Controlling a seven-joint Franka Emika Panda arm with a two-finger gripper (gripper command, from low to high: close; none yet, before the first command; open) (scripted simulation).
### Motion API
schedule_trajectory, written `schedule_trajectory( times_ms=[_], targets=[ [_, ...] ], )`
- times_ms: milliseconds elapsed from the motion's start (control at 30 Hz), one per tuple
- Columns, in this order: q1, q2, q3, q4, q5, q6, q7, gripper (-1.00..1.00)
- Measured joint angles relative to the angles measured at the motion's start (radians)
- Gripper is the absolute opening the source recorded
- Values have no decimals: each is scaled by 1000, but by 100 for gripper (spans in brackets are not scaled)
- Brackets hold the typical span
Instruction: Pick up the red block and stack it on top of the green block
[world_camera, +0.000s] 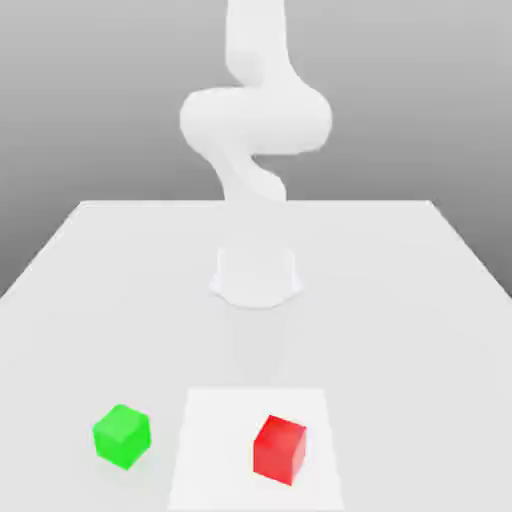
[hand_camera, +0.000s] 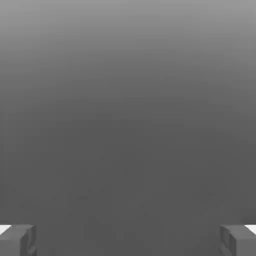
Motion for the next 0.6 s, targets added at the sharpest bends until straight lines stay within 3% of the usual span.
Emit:
schedule_trajectory(
  times_ms=[600],
  targets=[
    [-83, 660, 118, -217, -76, 304, 397, 0]
  ],
)
